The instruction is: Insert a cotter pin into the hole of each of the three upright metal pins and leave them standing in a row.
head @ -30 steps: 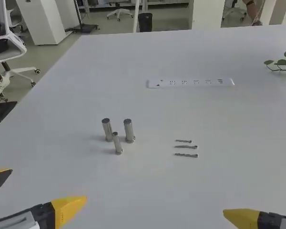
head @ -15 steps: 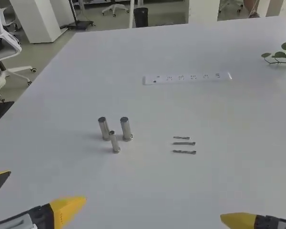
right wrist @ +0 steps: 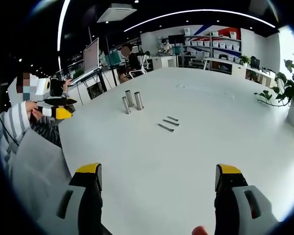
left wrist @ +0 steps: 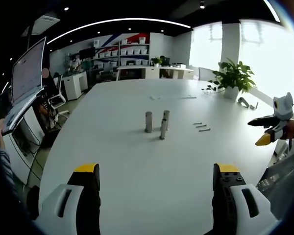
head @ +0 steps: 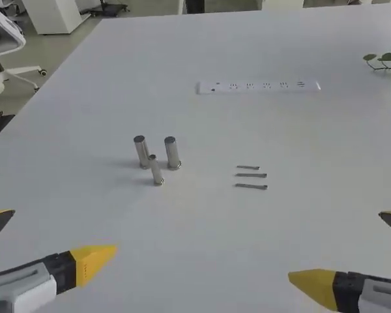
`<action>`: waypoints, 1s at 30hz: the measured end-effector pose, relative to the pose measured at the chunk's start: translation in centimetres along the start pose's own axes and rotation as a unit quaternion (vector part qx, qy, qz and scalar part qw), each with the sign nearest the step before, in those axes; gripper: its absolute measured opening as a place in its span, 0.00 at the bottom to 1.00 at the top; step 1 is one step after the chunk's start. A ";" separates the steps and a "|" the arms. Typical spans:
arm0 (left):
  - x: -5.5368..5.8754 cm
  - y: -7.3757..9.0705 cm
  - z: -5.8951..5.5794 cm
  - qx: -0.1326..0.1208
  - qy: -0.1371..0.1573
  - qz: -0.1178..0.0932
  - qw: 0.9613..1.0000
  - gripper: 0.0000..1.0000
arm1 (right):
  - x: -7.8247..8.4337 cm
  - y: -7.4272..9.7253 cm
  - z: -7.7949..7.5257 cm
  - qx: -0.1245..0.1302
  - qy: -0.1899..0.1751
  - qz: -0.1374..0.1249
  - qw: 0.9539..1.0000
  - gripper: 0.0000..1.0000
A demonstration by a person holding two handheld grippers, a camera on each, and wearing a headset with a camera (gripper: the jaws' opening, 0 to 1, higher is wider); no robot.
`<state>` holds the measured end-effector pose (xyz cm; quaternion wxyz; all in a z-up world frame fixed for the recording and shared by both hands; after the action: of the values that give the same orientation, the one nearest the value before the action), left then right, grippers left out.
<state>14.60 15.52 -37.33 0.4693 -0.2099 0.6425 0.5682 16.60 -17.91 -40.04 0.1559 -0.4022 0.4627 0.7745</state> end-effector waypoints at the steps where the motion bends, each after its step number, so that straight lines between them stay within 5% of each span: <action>1: 0.1 0.0 0.0 0.001 -0.001 0.001 1.000 0.95 | -0.1 0.0 0.0 0.001 -0.001 -0.002 1.000 0.95; 11: 0.3 -0.1 0.1 -0.001 -0.030 -0.002 1.000 0.95 | -0.6 -0.1 0.0 0.009 0.013 -0.004 1.000 0.95; 12: -0.2 -0.2 0.2 -0.006 -0.050 -0.019 0.999 0.96 | -0.6 0.0 0.0 0.010 0.011 -0.005 1.000 0.95; 19: -1.1 -1.0 0.1 0.012 -0.048 -0.033 0.998 0.84 | -0.4 0.1 0.0 0.015 0.007 -0.005 1.000 0.94; 30: -3.1 -4.4 0.3 0.051 -0.080 -0.037 0.995 0.84 | -0.5 0.3 -0.3 0.027 0.003 -0.005 1.000 0.94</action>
<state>19.69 13.82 -37.08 0.5500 -0.1628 0.6227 0.5321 16.89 -18.26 -39.57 0.1692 -0.4020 0.4823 0.7597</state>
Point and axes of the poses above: the centre of the closed fingertips' face, and the gripper's own axes: y roughly backward along the fingers, z roughly to its left, x roughly out of its underside, the point moved 4 cm from there along y, roughly backward along the fingers, and after that the axes turned 10 degrees about -y, right-handed, at the moved point
